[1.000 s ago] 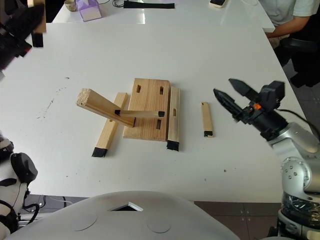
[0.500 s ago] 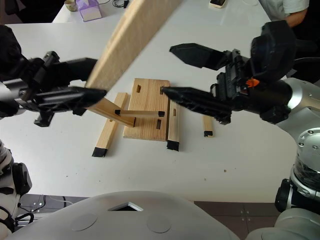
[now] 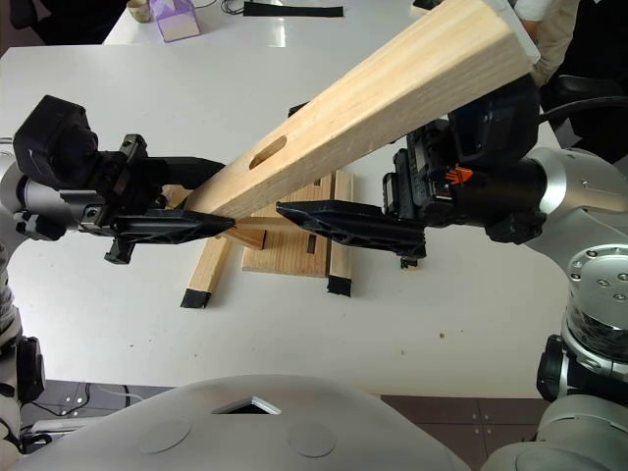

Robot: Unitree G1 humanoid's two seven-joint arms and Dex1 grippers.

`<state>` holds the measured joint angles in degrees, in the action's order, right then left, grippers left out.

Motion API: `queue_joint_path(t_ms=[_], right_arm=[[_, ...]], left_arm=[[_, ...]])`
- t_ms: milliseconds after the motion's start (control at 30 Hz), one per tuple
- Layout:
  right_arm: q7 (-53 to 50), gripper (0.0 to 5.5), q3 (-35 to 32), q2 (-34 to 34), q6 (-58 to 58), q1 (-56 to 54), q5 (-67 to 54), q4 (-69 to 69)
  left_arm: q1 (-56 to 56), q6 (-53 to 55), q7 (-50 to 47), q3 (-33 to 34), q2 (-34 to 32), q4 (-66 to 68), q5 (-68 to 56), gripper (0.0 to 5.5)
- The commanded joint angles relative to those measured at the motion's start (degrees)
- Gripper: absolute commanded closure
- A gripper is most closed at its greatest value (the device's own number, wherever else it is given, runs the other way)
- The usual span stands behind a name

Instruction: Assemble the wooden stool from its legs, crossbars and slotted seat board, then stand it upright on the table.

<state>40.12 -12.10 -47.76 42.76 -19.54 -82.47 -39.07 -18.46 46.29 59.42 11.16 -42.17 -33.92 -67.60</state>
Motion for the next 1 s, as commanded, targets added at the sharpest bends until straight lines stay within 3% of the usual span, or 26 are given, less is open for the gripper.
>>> queue_joint_path(t_ms=[33,467,800,833,1000], right_arm=[[0.00,1.45,1.27,0.56,-0.37,-1.80,0.77,-0.53],[1.41,3.41,1.97,0.72,-0.41,-1.97,3.06,-0.67],[1.33,3.51,1.64,0.87,-1.03,-1.42,5.42,-1.03],[0.86,3.51,1.06,0.92,-1.23,-1.62,5.21,-0.58],[0.06,3.51,-3.15,0.28,-1.99,-3.24,3.43,2.31]], left_arm=[[-1.03,-1.05,0.62,-0.86,-0.68,0.09,0.56,3.49],[1.27,-4.56,2.49,-3.20,-1.34,1.41,6.80,3.49],[-0.37,-1.79,1.12,-3.20,-2.15,3.27,3.44,3.49],[-1.03,-0.39,0.38,-3.13,-2.39,3.90,2.00,3.13],[-3.89,3.14,-3.63,-1.88,-2.16,6.27,-2.89,2.43]])
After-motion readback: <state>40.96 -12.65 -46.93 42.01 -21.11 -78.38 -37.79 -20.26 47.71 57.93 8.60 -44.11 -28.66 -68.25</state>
